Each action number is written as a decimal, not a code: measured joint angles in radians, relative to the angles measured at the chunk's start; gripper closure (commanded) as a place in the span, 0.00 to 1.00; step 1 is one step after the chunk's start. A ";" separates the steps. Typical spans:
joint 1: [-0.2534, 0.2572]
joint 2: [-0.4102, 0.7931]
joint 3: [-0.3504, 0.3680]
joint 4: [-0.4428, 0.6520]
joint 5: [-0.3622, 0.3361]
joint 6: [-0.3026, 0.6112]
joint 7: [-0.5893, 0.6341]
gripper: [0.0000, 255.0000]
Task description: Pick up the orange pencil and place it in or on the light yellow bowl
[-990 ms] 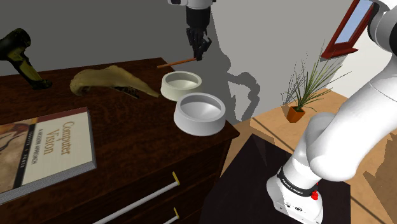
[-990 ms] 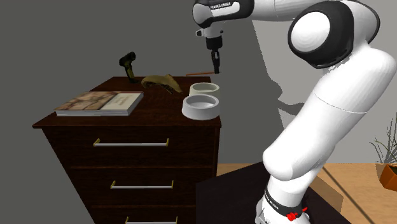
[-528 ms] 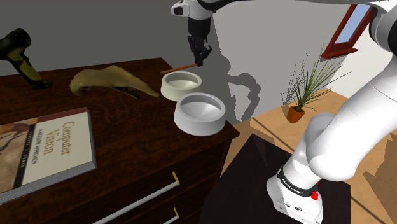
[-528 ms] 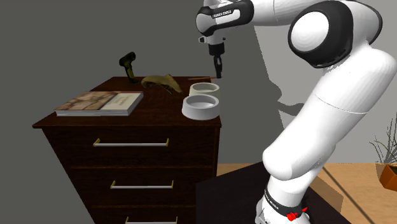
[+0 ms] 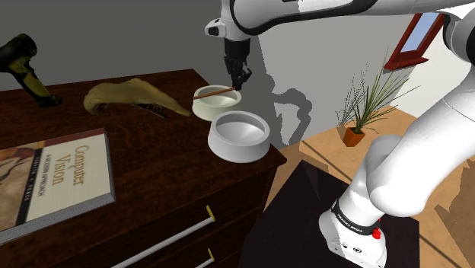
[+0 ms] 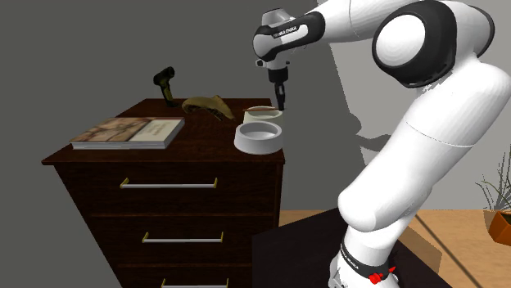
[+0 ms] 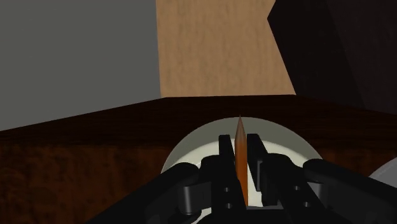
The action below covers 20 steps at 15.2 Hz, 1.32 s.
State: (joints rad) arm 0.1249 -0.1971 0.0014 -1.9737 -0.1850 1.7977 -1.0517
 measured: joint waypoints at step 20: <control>0.008 0.000 0.012 0.098 0.005 -0.099 0.001 0.00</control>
State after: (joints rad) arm 0.1326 -0.1972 0.0134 -1.8758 -0.1797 1.6987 -1.0510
